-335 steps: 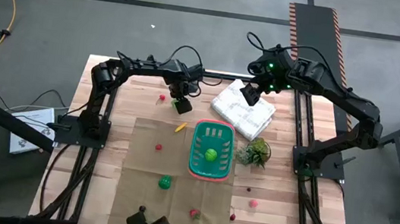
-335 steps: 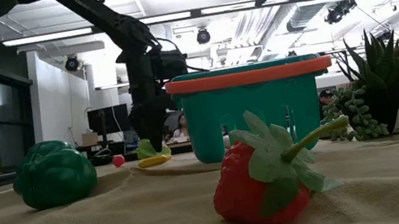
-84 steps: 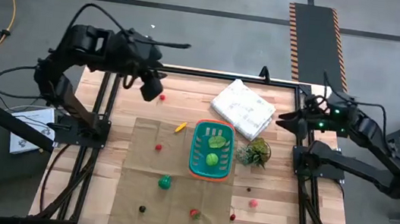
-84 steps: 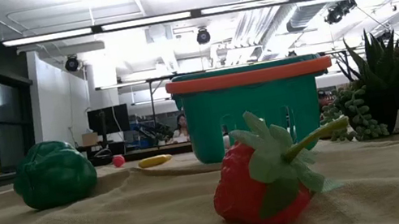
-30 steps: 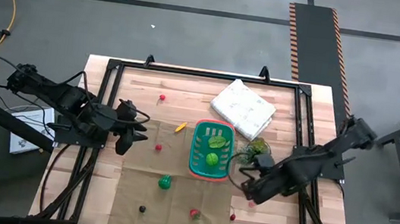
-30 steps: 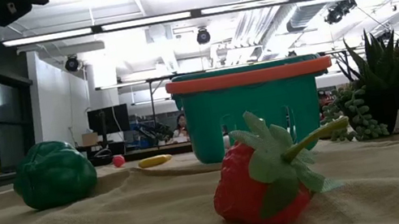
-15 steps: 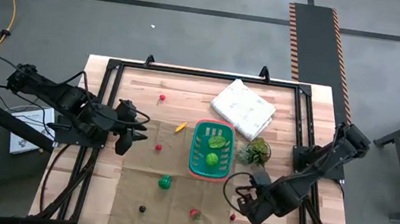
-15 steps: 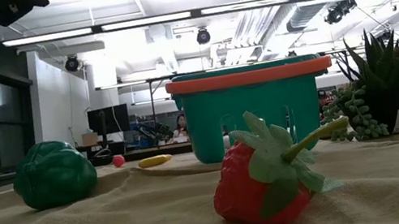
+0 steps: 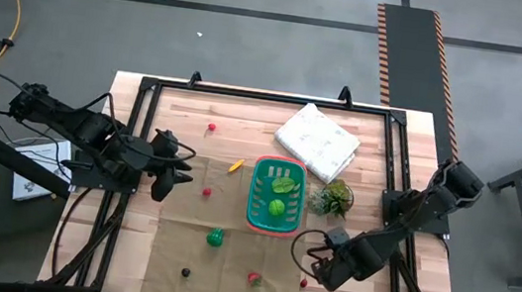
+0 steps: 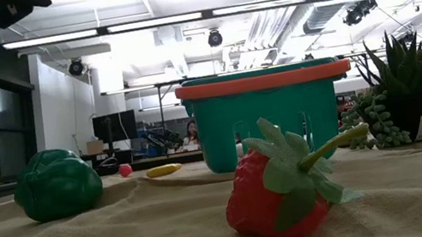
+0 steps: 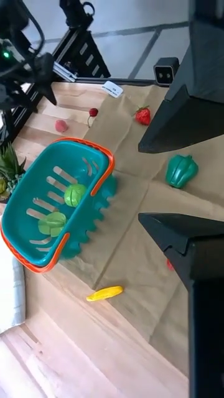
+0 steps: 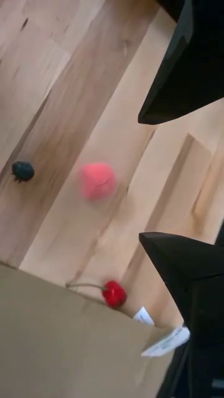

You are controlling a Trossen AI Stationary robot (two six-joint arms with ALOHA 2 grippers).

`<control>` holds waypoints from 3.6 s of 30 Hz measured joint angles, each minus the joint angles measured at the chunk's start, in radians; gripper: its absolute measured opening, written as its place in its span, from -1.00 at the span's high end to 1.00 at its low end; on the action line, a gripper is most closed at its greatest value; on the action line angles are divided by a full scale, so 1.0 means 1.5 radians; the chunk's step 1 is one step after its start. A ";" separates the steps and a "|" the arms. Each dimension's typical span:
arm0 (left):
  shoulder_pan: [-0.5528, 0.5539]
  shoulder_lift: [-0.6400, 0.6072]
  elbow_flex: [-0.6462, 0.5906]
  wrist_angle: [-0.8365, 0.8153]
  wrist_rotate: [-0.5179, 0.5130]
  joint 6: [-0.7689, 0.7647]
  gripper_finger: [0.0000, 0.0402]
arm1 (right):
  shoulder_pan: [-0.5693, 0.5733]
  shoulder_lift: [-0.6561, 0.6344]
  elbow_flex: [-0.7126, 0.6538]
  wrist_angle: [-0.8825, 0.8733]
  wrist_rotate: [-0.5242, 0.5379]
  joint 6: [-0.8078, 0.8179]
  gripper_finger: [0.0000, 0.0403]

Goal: Pick and placing Produce into tupperware
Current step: Put the pink peach into the blue basket

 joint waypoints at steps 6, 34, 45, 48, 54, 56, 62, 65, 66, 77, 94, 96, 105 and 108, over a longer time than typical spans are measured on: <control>0.000 0.000 0.000 0.000 0.002 -0.019 0.23 | 0.001 -0.027 -0.051 0.031 0.011 -0.004 -0.43; 0.000 0.000 0.000 -0.016 -0.020 -0.028 0.23 | -0.063 -0.061 -0.137 0.149 0.007 -0.108 -0.43; 0.000 0.000 0.000 -0.016 -0.018 -0.028 0.23 | -0.057 -0.021 -0.137 0.170 -0.010 -0.114 -0.43; 0.000 0.000 0.000 -0.015 -0.017 -0.023 0.23 | -0.057 -0.012 -0.137 0.179 -0.013 -0.110 -0.43; 0.000 0.000 0.000 -0.016 -0.016 -0.018 0.23 | -0.056 0.012 -0.137 0.206 -0.025 -0.110 -0.43; 0.000 0.000 0.000 -0.018 -0.016 -0.017 0.23 | -0.056 0.020 -0.137 0.204 -0.035 -0.107 -0.43; 0.000 0.000 0.000 -0.021 -0.016 -0.016 0.23 | -0.056 0.033 -0.137 0.208 -0.045 -0.105 -0.43; 0.000 0.000 0.000 -0.022 -0.016 -0.016 0.23 | -0.056 0.037 -0.137 0.209 -0.045 -0.105 -0.43; 0.000 0.000 0.000 -0.025 -0.016 -0.016 0.23 | -0.056 0.037 -0.137 0.209 -0.045 -0.105 -0.43; 0.000 0.000 0.000 -0.032 -0.016 -0.016 0.23 | -0.056 0.037 -0.137 0.221 -0.048 -0.105 -0.33; 0.000 0.000 0.000 -0.032 -0.016 -0.016 0.23 | -0.056 0.036 -0.137 0.234 -0.068 -0.104 -0.14; 0.000 0.000 0.000 -0.032 -0.016 -0.016 0.23 | -0.056 0.036 -0.137 0.234 -0.068 -0.103 -0.14; 0.000 0.000 0.000 -0.032 -0.016 -0.016 0.23 | -0.056 0.036 -0.137 0.231 -0.070 -0.098 -0.14; 0.000 0.000 0.000 -0.032 -0.016 -0.016 0.23 | -0.057 0.040 -0.137 0.227 -0.070 -0.098 -0.14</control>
